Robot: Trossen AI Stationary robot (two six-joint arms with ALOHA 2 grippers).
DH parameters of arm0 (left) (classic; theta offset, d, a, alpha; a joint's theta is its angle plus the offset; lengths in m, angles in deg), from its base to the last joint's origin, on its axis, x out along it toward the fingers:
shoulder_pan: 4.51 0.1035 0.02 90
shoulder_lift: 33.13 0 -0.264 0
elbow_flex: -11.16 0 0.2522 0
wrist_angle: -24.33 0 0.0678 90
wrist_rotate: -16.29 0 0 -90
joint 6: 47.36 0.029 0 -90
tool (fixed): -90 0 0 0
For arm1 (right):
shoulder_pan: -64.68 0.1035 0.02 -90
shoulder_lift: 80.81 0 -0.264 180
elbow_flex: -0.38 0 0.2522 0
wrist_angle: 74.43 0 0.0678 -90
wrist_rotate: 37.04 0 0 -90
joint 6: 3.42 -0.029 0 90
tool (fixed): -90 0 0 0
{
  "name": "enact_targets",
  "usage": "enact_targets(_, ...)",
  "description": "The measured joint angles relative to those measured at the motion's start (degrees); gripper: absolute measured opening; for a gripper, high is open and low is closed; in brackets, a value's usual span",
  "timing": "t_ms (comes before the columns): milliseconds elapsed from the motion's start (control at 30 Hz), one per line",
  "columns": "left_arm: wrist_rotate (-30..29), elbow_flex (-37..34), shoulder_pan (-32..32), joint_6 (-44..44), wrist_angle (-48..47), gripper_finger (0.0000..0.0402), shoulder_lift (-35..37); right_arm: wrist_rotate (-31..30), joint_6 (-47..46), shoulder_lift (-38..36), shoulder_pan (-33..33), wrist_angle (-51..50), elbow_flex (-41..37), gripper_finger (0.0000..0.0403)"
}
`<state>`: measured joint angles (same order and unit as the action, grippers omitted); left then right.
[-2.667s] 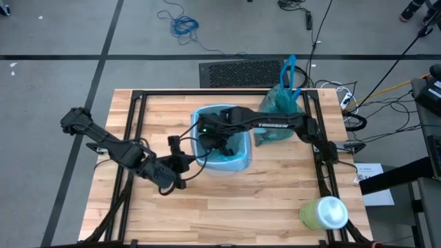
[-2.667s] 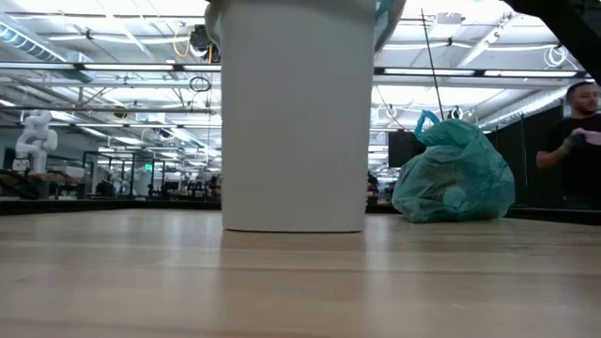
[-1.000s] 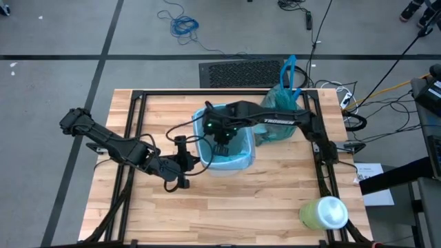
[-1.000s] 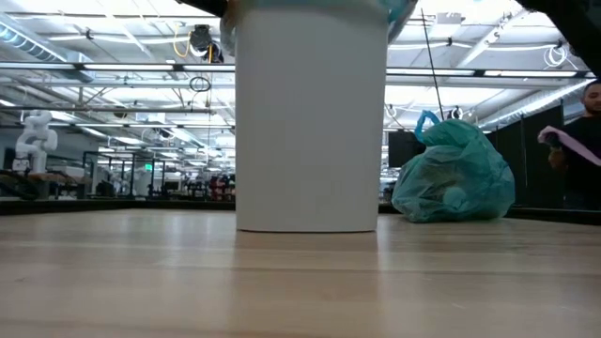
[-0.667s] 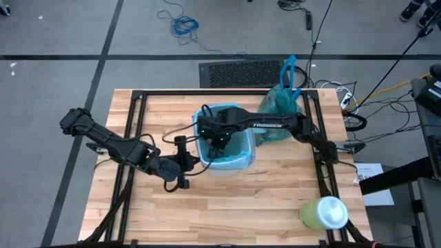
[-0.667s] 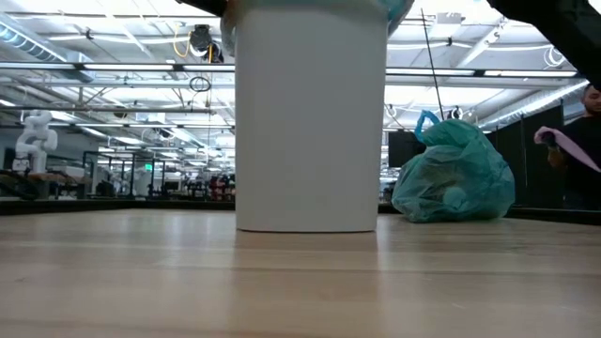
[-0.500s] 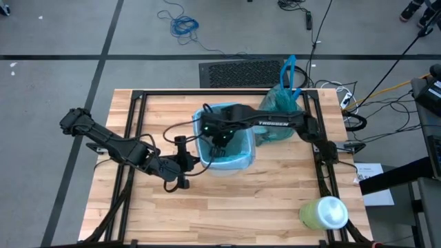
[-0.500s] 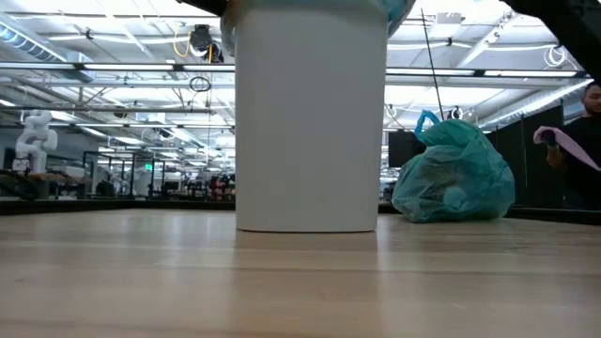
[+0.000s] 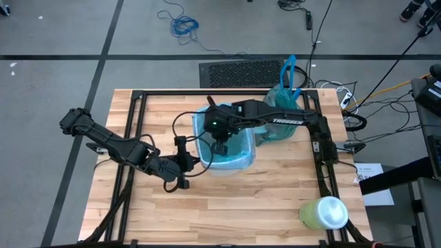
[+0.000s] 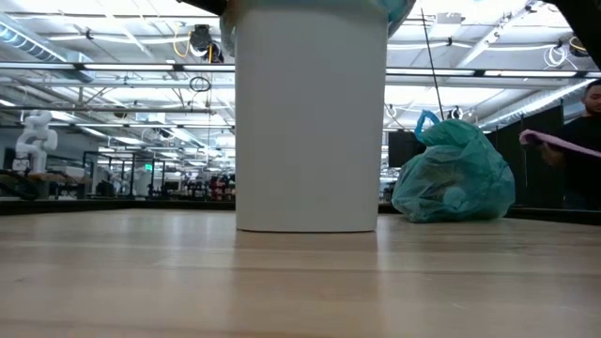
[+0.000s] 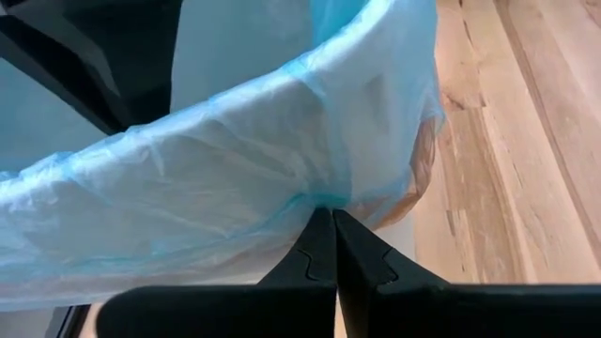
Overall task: Place trash/remove bag and relplace
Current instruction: Insert a new trash bag into the trash bin
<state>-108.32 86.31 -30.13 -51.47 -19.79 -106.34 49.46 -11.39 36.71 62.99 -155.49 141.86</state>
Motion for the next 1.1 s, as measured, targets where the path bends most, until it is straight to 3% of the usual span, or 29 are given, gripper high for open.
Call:
enact_targets(667, 0.7, 0.0, 0.0, -1.3, -0.6, 0.0, 0.0, 4.0, 0.0, 11.5, -1.4, -1.4, 0.0, 0.0)
enact_targets(1100, 1.1, 0.0, 0.0, -1.1, -0.5, 0.0, 0.0, 3.4, 4.0, 4.5, -0.5, -1.3, 0.0, 0.0)
